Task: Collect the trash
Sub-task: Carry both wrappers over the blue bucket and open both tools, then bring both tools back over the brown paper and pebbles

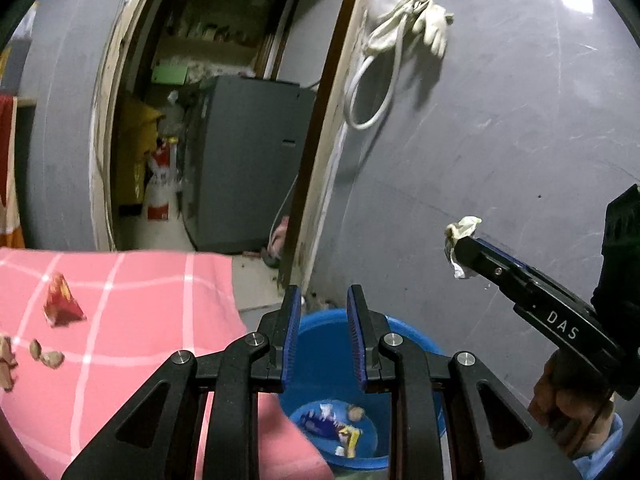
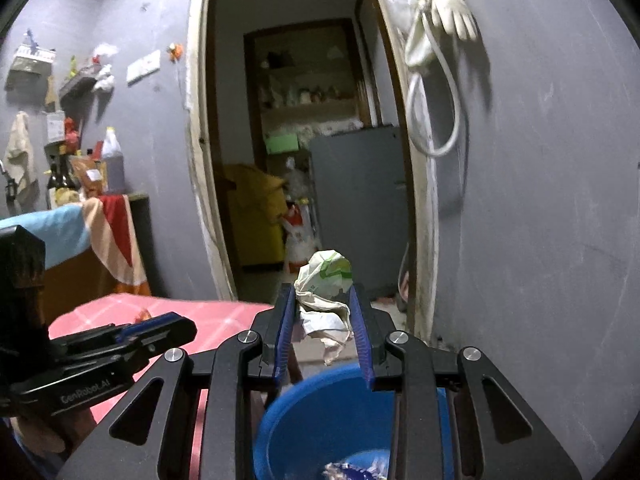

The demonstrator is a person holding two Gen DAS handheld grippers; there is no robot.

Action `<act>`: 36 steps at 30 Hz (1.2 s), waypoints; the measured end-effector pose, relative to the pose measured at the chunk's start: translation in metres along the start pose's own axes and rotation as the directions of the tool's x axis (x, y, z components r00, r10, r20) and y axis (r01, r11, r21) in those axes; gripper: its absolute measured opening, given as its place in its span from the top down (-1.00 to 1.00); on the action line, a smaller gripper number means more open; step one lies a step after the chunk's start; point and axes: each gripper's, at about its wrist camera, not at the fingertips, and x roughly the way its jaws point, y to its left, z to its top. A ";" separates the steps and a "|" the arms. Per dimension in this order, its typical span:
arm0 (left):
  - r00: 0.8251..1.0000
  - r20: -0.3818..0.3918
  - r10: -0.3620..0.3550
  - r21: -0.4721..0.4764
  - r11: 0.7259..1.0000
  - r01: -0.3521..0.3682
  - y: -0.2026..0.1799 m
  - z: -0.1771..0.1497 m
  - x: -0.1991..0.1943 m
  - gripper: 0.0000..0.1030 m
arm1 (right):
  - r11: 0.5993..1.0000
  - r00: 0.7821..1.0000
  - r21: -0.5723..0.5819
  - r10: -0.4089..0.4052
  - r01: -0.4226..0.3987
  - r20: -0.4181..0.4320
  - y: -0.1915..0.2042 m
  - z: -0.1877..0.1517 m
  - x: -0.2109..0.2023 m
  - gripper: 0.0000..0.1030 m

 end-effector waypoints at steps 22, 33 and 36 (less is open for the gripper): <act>0.990 0.047 0.132 -0.074 0.989 -0.129 0.048 0.000 -0.036 -0.28 | 1.000 1.000 0.024 0.003 -0.002 -0.024 0.009 0.001 0.007 -0.76; 0.930 0.210 0.303 -0.097 0.953 -0.289 0.085 0.004 -0.100 -0.92 | 0.993 0.983 -0.014 0.117 -0.117 0.139 0.054 0.019 -0.007 -1.00; 0.910 0.238 0.339 -0.093 0.941 -0.326 0.093 0.001 -0.116 -0.95 | 0.988 0.971 -0.035 0.154 -0.150 0.181 0.069 0.023 -0.010 -1.00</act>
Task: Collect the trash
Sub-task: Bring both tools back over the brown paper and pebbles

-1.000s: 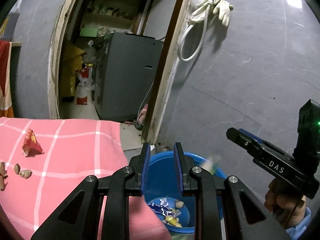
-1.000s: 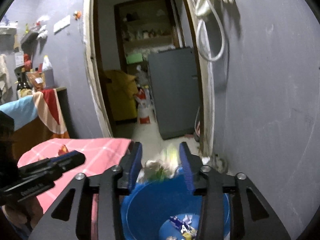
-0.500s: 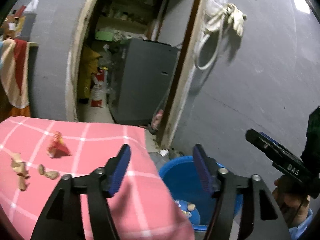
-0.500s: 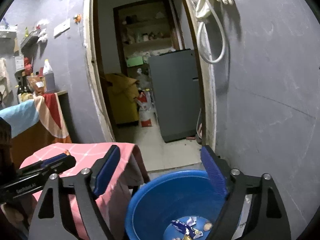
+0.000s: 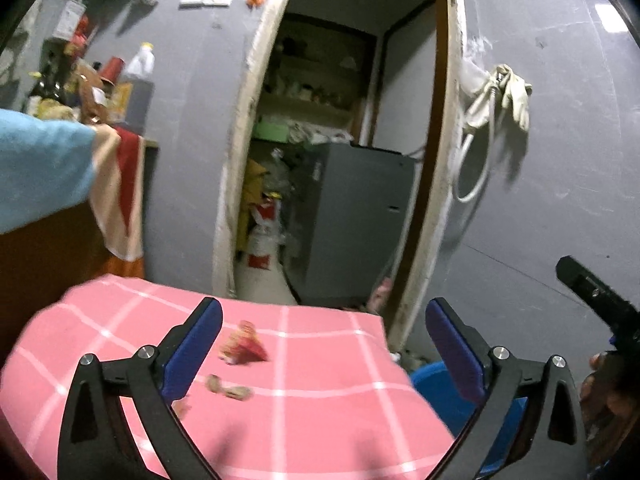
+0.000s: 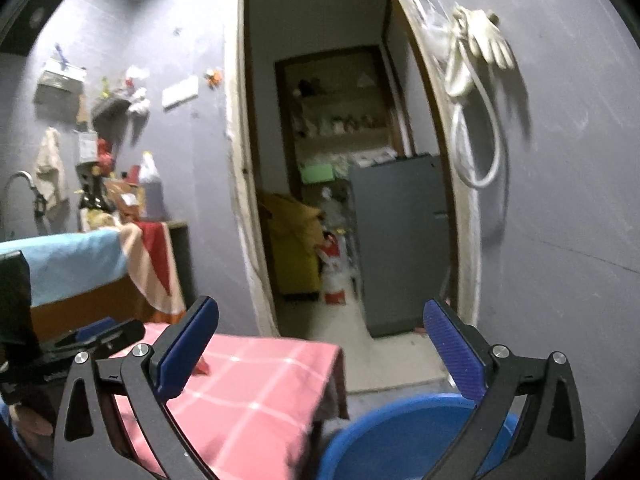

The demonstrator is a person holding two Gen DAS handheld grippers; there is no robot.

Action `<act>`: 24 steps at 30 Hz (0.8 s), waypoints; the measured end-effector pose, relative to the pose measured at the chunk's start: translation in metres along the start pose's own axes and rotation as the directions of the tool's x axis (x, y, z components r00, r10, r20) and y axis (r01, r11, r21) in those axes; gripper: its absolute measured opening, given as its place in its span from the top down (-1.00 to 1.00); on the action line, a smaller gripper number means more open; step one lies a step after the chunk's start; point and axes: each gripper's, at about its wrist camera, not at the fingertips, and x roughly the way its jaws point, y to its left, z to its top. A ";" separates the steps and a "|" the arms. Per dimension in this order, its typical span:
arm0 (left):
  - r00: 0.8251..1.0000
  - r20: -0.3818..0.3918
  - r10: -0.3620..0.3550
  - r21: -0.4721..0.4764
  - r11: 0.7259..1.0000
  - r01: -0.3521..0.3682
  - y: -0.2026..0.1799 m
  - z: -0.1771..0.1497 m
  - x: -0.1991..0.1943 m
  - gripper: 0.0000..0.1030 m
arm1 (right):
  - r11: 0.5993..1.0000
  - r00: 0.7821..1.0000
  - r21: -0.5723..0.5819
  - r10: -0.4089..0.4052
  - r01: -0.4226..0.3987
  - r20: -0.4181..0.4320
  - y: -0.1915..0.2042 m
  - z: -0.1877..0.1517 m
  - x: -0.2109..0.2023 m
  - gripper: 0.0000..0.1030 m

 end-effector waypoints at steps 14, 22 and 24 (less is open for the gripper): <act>0.988 0.077 0.133 -0.022 0.991 -0.132 0.072 0.011 -0.042 -0.96 | 0.991 0.990 -0.065 0.121 -0.117 0.068 0.072 0.001 0.016 -1.00; 0.980 0.054 0.194 -0.042 0.981 -0.192 0.111 0.005 -0.053 -0.96 | 0.982 0.984 -0.061 0.176 -0.176 -0.012 0.105 -0.016 0.043 -1.00; 0.978 0.042 0.203 -0.045 0.979 -0.201 0.118 0.001 -0.053 -0.96 | 0.981 0.983 -0.072 0.175 -0.178 -0.049 0.113 -0.023 0.051 -1.00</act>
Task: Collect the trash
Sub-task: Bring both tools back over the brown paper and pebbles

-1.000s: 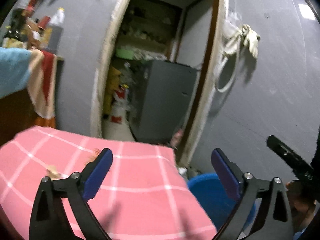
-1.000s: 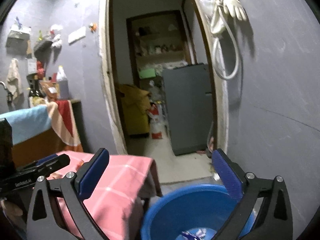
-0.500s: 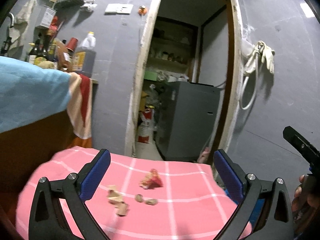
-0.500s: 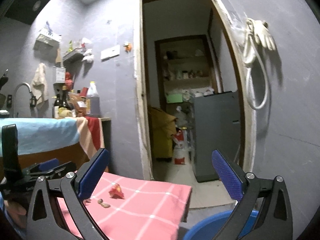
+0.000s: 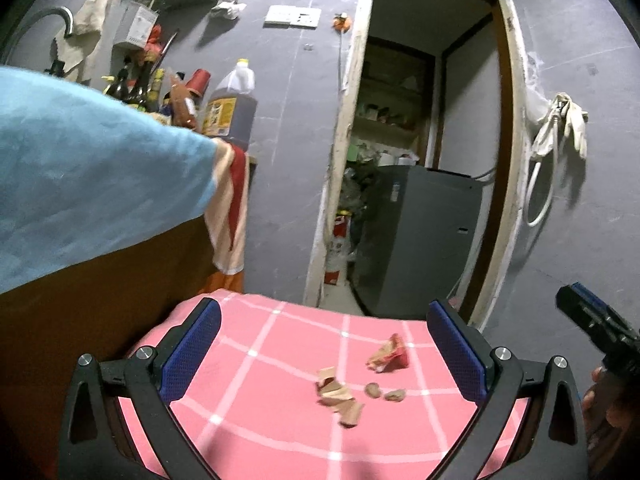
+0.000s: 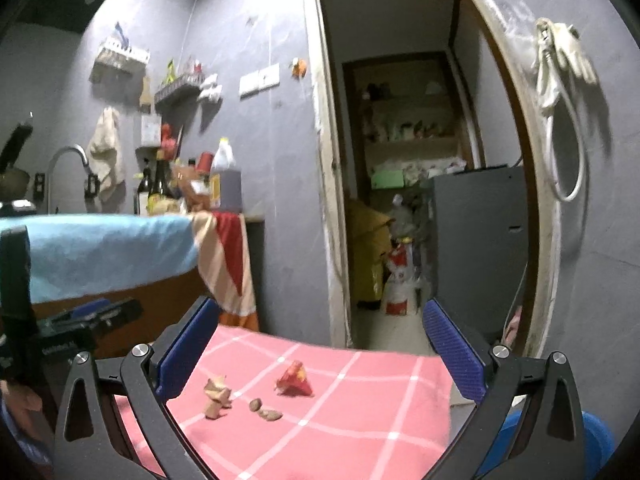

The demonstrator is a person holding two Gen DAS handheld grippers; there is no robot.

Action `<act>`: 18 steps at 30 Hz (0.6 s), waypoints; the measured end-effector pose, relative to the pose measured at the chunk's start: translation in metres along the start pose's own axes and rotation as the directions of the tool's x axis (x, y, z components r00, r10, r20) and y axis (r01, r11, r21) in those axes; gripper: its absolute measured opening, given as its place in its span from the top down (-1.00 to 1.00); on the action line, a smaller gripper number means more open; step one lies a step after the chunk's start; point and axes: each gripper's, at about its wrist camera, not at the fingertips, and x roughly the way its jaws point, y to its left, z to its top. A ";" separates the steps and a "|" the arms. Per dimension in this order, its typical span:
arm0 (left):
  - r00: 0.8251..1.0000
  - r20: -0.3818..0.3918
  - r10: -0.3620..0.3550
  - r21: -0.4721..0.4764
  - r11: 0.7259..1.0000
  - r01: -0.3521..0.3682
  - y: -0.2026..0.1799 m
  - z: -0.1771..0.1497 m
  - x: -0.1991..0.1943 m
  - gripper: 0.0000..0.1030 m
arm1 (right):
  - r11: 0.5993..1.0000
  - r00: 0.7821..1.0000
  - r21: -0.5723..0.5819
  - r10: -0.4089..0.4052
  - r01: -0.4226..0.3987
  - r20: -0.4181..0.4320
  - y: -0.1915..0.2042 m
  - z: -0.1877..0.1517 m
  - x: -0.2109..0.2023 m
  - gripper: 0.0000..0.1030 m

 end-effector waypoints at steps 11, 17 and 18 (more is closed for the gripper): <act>0.991 -0.137 0.004 -0.007 1.000 -0.005 0.020 -0.022 0.019 -0.96 | 0.999 0.979 -0.042 -0.004 -0.005 -0.205 0.019 -0.035 0.043 -1.00; 0.960 -0.279 0.002 0.024 1.000 0.005 0.014 -0.031 0.040 -0.96 | 0.999 0.950 -0.043 -0.028 0.015 -0.312 0.017 -0.051 0.061 -1.00; 0.954 -0.301 0.002 0.026 1.000 0.007 0.013 -0.032 0.045 -0.96 | 0.999 0.943 -0.038 -0.029 0.017 -0.332 0.016 -0.053 0.063 -1.00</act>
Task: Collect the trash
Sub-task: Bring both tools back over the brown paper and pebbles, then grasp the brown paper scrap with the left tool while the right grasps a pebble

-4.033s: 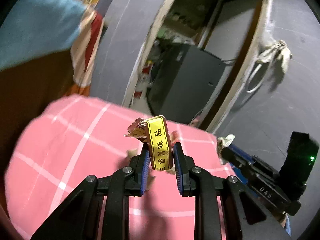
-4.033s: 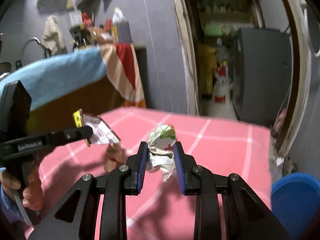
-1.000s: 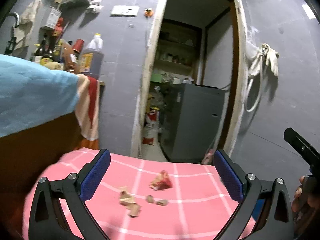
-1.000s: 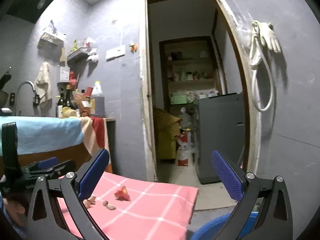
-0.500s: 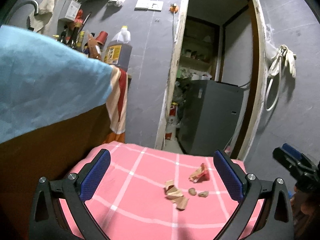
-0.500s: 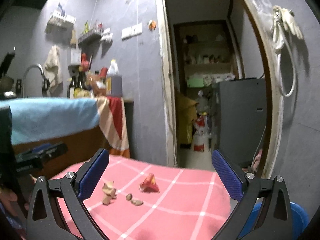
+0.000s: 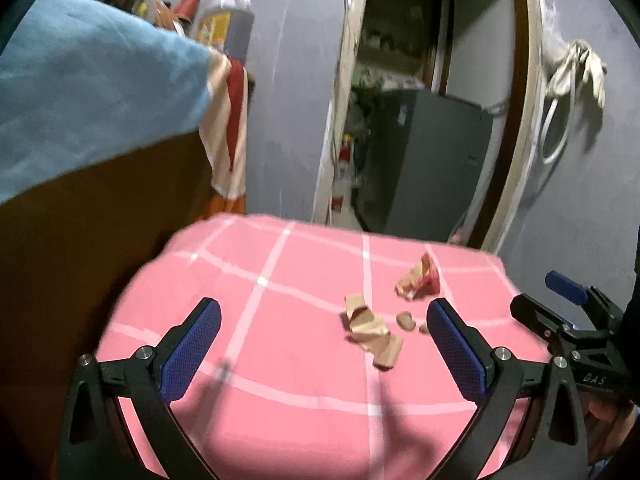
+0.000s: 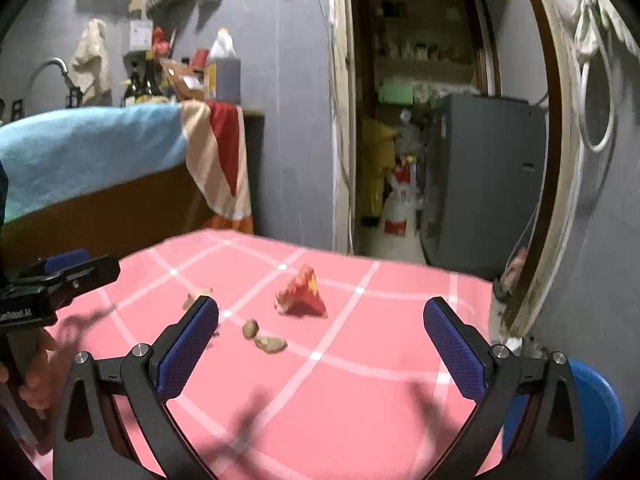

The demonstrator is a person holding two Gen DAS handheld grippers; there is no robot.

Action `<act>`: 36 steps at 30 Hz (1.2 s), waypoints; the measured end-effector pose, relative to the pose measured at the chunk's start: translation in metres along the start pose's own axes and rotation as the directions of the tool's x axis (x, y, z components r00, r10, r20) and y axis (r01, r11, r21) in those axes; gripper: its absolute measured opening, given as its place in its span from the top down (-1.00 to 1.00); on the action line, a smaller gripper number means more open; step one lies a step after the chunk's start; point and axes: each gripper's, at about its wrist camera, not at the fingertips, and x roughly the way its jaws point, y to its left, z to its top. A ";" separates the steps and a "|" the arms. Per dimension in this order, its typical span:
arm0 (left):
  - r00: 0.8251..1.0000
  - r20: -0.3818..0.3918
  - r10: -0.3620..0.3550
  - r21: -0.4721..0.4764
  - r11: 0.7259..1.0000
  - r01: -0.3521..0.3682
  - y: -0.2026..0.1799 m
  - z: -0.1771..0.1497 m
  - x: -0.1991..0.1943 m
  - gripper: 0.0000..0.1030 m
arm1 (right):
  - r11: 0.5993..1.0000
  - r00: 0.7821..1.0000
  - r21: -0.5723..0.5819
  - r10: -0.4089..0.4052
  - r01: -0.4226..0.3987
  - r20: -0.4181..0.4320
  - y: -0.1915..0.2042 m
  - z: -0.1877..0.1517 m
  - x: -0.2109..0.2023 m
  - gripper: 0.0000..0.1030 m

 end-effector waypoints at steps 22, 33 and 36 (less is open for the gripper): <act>0.943 -0.288 -0.165 -0.074 0.986 0.151 -0.009 -0.002 0.079 -0.16 | 1.000 0.985 0.026 0.008 -0.004 -0.173 -0.005 -0.015 0.031 -0.90; 0.926 -0.286 -0.248 -0.169 0.964 0.206 0.003 -0.002 0.084 0.35 | 0.994 0.932 -0.060 0.062 -0.089 -0.357 0.021 -0.013 0.070 -0.17; 0.926 -0.283 -0.251 -0.181 0.962 0.206 0.004 -0.002 0.084 0.39 | 0.992 0.908 -0.057 0.080 -0.113 -0.410 0.022 -0.014 0.080 0.06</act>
